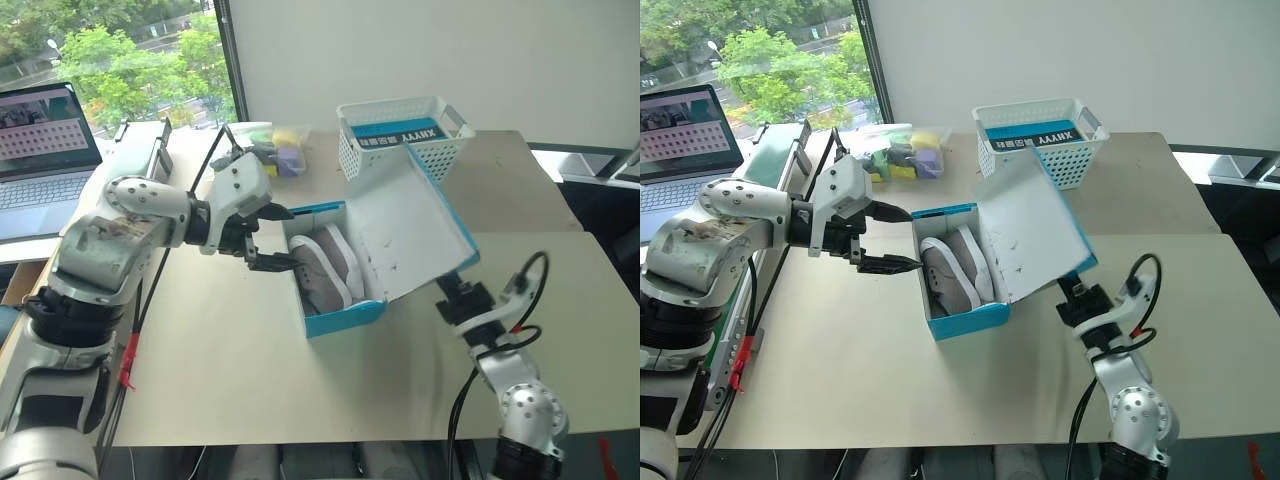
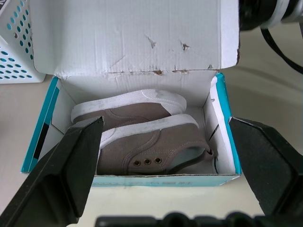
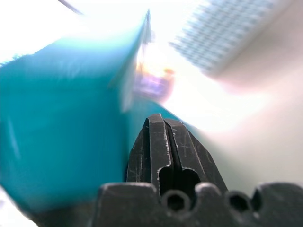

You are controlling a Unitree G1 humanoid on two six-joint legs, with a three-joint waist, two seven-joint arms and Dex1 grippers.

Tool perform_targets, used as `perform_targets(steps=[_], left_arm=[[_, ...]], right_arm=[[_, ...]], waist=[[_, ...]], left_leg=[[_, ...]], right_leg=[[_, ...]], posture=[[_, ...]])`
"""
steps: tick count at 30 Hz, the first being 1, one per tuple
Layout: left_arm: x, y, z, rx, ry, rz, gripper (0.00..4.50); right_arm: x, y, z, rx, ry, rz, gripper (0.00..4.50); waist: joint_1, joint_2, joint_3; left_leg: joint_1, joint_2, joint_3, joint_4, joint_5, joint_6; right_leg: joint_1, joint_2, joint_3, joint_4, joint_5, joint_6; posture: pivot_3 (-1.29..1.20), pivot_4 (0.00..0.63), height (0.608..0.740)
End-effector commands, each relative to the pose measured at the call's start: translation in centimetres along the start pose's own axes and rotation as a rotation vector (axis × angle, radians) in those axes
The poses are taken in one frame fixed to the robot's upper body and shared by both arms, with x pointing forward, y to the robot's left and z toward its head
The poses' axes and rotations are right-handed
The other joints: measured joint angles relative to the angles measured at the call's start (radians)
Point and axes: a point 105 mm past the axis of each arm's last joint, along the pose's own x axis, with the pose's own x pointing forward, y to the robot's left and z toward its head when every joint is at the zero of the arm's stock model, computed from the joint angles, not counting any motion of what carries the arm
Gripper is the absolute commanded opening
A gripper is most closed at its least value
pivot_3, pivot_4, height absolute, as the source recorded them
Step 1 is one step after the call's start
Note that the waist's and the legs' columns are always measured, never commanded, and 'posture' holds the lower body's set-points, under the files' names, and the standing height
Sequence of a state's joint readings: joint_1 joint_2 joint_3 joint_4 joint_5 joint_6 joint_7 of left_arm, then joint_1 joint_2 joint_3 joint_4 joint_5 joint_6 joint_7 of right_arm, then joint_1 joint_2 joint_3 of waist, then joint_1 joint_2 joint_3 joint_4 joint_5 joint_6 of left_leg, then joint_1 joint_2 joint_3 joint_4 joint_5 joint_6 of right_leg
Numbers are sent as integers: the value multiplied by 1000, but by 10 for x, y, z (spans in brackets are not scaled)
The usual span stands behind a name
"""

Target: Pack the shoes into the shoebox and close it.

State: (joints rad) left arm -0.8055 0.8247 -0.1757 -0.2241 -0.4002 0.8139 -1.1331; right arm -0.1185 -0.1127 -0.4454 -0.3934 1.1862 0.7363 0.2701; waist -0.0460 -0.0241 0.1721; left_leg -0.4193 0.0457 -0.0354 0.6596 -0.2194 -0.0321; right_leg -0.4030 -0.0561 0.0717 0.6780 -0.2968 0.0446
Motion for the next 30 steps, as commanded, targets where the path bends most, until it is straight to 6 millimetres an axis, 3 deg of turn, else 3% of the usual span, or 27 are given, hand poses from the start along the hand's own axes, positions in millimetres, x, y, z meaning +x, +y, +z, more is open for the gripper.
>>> perform_targets(steps=[1,5,10,15,21,25,27,30], left_arm=[[-4,-1,10,45,-19,16,4500],[-6,-6,12,43,-24,24,4500],[-10,-8,12,38,-25,49,4500],[-9,-9,12,30,-33,66,4500],[-8,-12,10,19,-39,77,4500],[-8,-12,9,9,-44,96,4500],[-8,-13,9,3,-48,103,4500],[-8,-15,6,-4,-48,107,4500]], right_arm=[[11,22,-25,-38,233,73,62],[22,21,-47,-88,448,47,62],[30,-3,-74,-225,694,-86,62],[38,-10,-106,-586,984,-44,62],[39,-30,-123,-913,1183,40,62],[27,-43,-129,-1074,1300,100,62],[26,-41,-130,-1074,1300,132,62],[33,-6,-129,-914,1207,274,62]], waist=[[1,0,0],[-1,0,0],[2,0,0],[-3,0,0],[-7,-2,-2],[-11,-5,-4],[-10,-6,-7],[-2,-6,-8]], left_leg=[[0,0,0,0,0,0],[0,0,0,0,0,0],[-1,0,0,0,0,0],[-1,-1,1,1,0,0],[1,0,1,1,0,0],[16,1,1,0,0,1],[20,2,1,-1,-1,1],[21,2,1,-1,-1,1]], right_leg=[[0,0,0,0,0,0],[0,0,0,0,0,0],[-1,0,0,0,0,0],[-1,0,1,-1,0,0],[1,1,1,0,0,-1],[15,2,1,-3,-1,-1],[19,2,0,-5,-2,0],[20,2,0,-5,-2,-1]], posture=[[0,150,740],[0,150,740],[0,150,740],[0,150,740],[0,150,740],[0,150,740],[0,150,740],[0,150,740]])
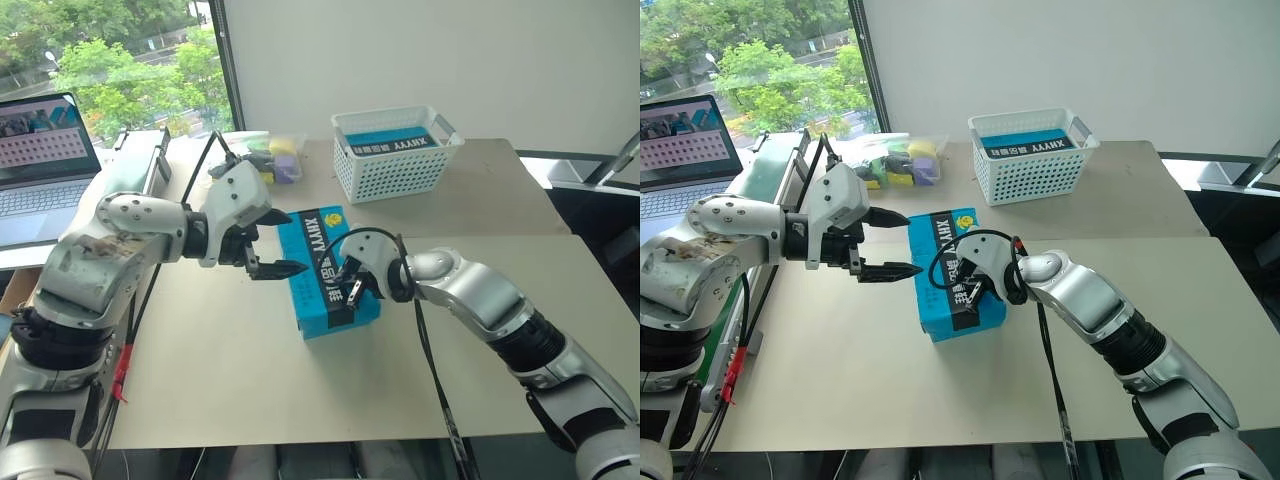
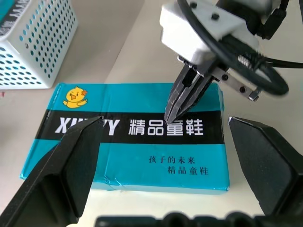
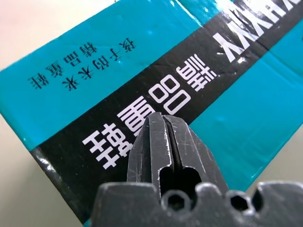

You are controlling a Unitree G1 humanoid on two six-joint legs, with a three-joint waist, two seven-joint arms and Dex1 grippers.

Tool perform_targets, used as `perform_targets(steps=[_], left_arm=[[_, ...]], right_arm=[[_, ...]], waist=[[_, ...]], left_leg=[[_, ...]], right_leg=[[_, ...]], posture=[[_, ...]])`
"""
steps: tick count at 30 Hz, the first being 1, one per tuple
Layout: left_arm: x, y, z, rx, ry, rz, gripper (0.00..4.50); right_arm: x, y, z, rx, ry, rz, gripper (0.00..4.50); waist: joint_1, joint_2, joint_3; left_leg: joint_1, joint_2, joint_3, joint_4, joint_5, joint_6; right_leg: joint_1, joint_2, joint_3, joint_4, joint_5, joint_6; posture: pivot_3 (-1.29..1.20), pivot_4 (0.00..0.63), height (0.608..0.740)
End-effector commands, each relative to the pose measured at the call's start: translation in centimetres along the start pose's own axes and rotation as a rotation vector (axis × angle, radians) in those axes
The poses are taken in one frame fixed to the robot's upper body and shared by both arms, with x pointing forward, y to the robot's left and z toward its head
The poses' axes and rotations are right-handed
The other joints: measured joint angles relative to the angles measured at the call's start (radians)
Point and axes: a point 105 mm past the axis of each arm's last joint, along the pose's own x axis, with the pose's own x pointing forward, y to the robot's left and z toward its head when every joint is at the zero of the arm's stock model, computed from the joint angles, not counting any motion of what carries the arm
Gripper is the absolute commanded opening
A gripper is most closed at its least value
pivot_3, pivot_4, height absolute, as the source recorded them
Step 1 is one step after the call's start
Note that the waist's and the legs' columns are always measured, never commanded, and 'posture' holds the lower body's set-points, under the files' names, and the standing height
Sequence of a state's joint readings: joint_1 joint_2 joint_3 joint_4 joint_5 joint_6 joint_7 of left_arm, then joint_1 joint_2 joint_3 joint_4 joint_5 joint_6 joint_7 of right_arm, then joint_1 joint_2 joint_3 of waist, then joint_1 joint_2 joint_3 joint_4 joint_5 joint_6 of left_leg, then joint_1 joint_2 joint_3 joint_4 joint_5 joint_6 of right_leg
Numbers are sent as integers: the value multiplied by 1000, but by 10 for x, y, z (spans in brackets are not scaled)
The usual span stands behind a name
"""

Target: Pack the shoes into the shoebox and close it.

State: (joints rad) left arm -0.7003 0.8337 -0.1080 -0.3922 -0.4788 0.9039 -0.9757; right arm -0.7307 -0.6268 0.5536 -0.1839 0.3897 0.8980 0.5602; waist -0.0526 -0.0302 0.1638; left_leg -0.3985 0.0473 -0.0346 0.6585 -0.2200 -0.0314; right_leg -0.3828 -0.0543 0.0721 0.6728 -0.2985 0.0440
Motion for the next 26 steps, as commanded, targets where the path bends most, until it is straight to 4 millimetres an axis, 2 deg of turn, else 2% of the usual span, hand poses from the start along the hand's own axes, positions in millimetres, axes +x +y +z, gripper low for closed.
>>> perform_targets(steps=[1,3,6,8,11,14,16,17,21,26], left_arm=[[-5,-2,7,20,-27,23,4500],[-4,-2,6,12,-29,25,4500],[-3,-1,5,5,-36,34,4500],[-2,-1,5,0,-50,38,4500],[-2,-1,6,-21,-69,37,4500],[-1,-3,9,-41,-114,23,4500],[-1,-5,9,-49,-125,16,4500],[-1,-5,9,-51,-124,15,4500],[-1,-2,5,-49,-111,34,4500],[0,4,-2,-45,-90,82,4500]], right_arm=[[-3,29,-6,134,-42,199,62],[-24,36,27,112,-211,275,62],[-62,35,60,81,-358,329,822],[-78,32,66,76,-377,331,1457],[-90,25,69,63,-388,288,2555],[-104,10,66,15,-371,182,3593],[-111,7,65,-10,-363,151,4302],[-113,7,65,-17,-363,149,4466],[-120,3,65,-24,-364,110,4466],[-118,-10,53,-30,-320,15,4466]], waist=[[7,0,0],[10,0,0],[7,3,3],[11,3,4],[17,3,4],[18,3,4],[18,3,4],[18,3,4],[13,3,4],[14,3,4]], left_leg=[[-1,0,0,0,0,0],[-3,0,0,0,0,0],[-11,0,-1,0,0,0],[-17,0,-2,1,0,0],[-18,-1,-2,2,0,0],[-17,-1,-2,2,0,0],[-18,-1,-2,2,0,0],[-18,-1,-2,2,0,0],[-18,-1,-2,1,0,1],[-18,-1,-2,1,0,0]], right_leg=[[-1,0,0,0,0,0],[-2,0,0,0,0,0],[-9,0,0,0,0,0],[-14,-1,-1,0,0,-1],[-14,-1,-2,0,0,-1],[-14,-1,-3,-1,0,0],[-14,-1,-3,-1,0,0],[-14,-1,-3,-1,0,0],[-14,-1,-2,-1,0,0],[-14,-1,-2,-1,0,0]], posture=[[0,150,740],[0,150,740],[0,150,740],[0,150,740],[0,150,740],[0,150,740],[0,150,740],[0,150,740],[0,150,740],[0,150,740]])
